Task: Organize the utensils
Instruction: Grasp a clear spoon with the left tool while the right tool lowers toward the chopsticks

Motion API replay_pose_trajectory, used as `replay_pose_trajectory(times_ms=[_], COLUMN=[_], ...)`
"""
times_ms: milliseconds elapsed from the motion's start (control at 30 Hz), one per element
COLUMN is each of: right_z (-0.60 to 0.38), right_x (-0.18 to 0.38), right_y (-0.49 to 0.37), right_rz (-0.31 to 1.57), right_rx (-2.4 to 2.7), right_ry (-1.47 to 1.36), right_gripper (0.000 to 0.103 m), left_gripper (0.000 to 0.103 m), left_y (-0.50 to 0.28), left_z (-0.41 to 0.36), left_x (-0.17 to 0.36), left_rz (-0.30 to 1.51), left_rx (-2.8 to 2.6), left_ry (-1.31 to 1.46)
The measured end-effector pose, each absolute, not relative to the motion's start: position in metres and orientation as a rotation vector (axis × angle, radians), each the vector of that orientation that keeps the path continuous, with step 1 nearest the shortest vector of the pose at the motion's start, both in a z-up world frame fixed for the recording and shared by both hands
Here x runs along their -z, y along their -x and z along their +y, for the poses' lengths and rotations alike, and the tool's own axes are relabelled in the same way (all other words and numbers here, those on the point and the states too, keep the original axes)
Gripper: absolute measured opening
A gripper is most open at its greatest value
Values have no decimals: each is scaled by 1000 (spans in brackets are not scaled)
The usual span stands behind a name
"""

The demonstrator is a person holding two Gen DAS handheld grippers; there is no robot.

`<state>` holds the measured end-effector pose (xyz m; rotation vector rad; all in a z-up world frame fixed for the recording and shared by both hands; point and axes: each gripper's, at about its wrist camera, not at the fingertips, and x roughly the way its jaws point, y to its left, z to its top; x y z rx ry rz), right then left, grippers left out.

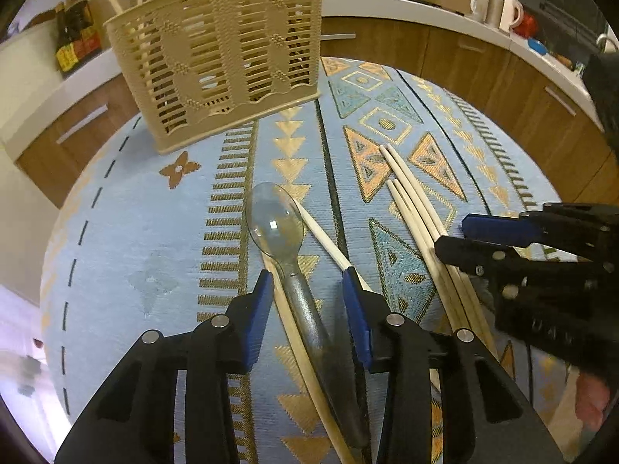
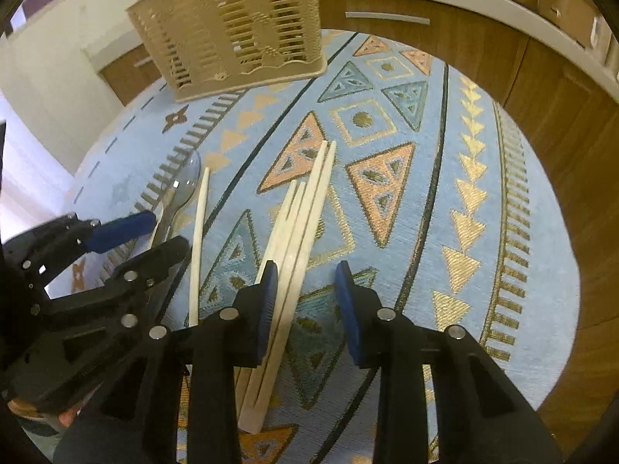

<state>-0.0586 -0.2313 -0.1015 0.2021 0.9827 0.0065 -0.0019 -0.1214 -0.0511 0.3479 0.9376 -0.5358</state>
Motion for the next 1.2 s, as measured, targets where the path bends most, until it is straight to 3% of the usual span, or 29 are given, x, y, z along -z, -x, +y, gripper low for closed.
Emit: replay_pose_trajectory(times_ms=[133,200,333,433,600,667,800,1067,1200], right_z=[-228,-232,-236,-238,-252,-255,-253,-248,-248], right_x=[100,101,102,101,102,99,101,105,106], right_y=[60,63,67,68,66,67,62,51,46], right_rz=[992,996,996,1001,1002,981,993,1028,1042], right_rx=[-17,-35,-28,-2,-60,-92,-97,-50,-22], right_ry=[-184,-196,-185,-168,-278,-334,-353,-326,-328], right_gripper=[25,17,14,6,6,7,21,21,21], left_gripper=[11,9,1,1,1,1,1,3,17], left_y=[5,3,-3,-10,-19,-21,-26,-35,-36], left_z=[-126,-118,-102,-88,-60,-49,-36,-35,-27], left_x=[52,49,42,37,30,28,31,49,47], left_rz=[909,917,919,943,991,996,1015,1047,1028], left_rx=[501,531,587,646,721,712,692,581,531], left_ry=[-380,-317,-186,-71,107,121,133,19,-27])
